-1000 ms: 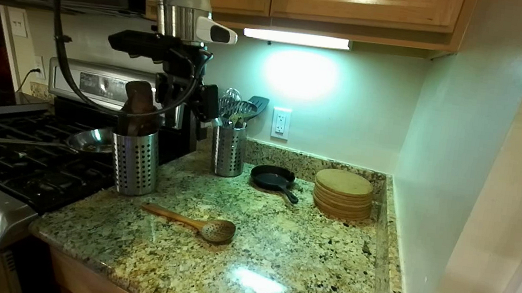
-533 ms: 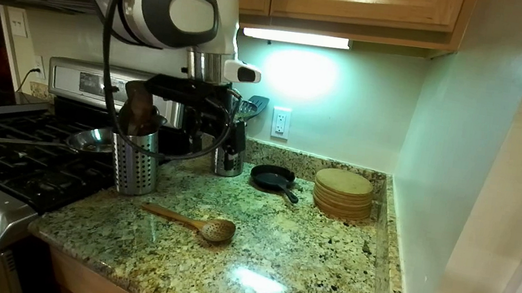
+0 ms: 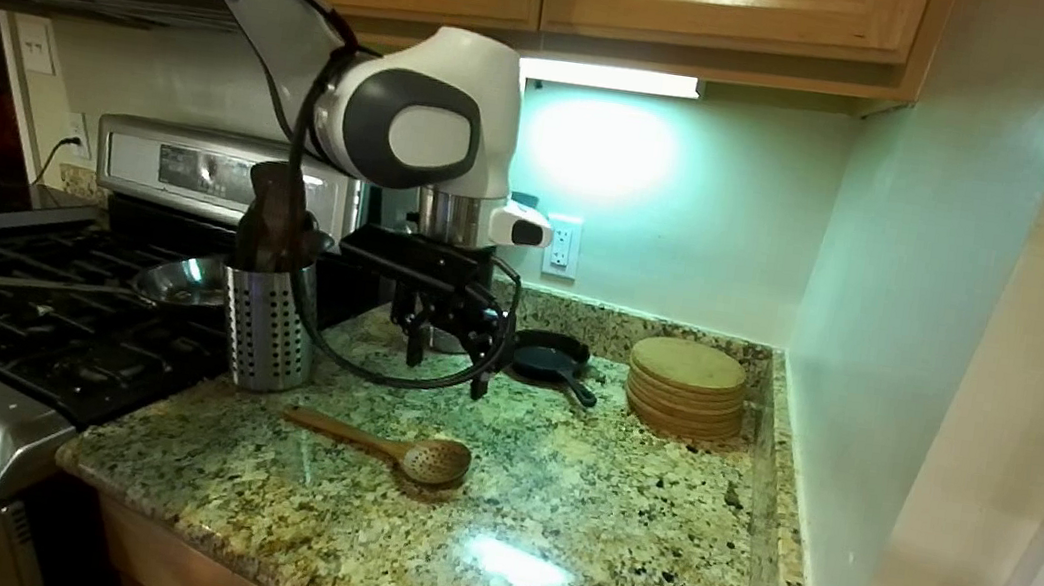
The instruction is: Pick up the wooden spoon from the counter and put it in the metal container
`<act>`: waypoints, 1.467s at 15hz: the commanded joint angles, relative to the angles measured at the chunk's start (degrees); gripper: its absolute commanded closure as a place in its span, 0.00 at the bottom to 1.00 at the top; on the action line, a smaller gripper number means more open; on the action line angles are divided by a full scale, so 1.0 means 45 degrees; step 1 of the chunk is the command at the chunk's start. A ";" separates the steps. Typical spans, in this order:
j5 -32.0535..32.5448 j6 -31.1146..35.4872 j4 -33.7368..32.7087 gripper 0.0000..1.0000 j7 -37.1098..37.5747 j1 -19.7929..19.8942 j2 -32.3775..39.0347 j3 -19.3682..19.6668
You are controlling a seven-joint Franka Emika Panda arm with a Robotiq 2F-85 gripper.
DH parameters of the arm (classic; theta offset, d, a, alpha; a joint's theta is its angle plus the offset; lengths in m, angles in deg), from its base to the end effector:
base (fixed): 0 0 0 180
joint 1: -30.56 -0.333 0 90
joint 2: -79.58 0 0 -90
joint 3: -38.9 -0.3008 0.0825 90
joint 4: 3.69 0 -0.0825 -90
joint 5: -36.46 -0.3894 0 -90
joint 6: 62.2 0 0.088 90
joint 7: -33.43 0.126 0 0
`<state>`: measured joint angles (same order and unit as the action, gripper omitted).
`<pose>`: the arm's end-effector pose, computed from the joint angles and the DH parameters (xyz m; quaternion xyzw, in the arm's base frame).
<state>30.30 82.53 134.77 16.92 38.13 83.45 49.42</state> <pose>0.4743 -0.1557 0.2481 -0.9978 0.0566 -0.0284 0.0182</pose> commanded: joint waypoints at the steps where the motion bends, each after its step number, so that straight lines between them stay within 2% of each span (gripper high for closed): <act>1: 0.0048 -0.0024 -0.0110 0.00 0.0036 0.0217 0.0120 -0.0205; 4: 0.0051 -0.0025 -0.0201 0.00 0.0032 0.0227 0.0202 -0.0215; 7: -0.0592 0.0043 -0.0290 0.00 -0.0761 0.0433 0.0466 -0.0249; 11: -0.2139 0.0101 -0.0521 0.00 -0.2536 0.0952 0.1062 -0.0335; 16: -0.3723 0.0107 -0.1292 0.00 -0.4800 0.1864 0.2476 -0.0764; 22: -0.4130 -0.0319 -0.2547 0.00 -0.5770 0.2832 0.4226 -0.1528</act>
<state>13.29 82.51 126.36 -6.11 47.85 99.21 44.96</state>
